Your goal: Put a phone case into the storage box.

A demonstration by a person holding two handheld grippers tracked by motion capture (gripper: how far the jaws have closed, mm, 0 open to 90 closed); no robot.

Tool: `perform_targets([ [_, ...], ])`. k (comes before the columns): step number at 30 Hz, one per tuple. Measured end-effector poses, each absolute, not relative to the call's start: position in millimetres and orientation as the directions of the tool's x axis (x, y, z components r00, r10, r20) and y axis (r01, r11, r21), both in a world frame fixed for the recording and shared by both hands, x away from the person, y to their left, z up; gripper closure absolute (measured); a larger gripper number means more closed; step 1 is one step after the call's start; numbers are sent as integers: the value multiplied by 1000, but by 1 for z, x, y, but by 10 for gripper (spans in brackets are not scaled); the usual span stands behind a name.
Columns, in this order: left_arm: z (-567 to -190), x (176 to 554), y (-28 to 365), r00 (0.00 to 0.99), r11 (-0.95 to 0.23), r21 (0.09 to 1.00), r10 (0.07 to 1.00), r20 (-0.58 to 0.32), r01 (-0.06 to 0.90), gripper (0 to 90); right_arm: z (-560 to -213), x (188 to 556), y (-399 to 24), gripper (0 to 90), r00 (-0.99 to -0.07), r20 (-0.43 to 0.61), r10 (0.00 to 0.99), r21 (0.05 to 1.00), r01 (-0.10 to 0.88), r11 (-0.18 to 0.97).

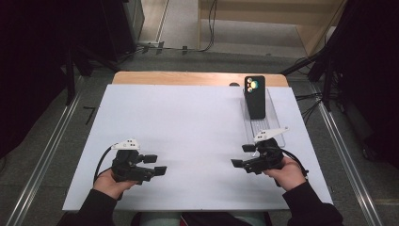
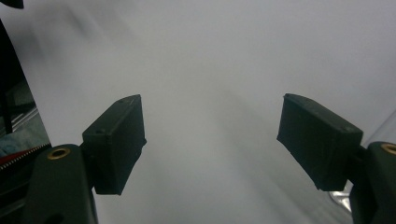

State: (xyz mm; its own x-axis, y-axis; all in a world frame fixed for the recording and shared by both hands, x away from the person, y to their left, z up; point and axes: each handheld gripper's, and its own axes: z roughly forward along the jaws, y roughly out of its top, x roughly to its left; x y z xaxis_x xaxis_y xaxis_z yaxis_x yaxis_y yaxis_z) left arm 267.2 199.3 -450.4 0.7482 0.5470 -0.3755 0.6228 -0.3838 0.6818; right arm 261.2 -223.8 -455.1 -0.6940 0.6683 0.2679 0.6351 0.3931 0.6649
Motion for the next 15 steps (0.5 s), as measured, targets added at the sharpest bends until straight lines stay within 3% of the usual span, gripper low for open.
perform_targets([
  [15,-451,265,197,762,-395,688,532,-369,609,318,-467,245,-251,206,-668,258,698,661,649,377],
])
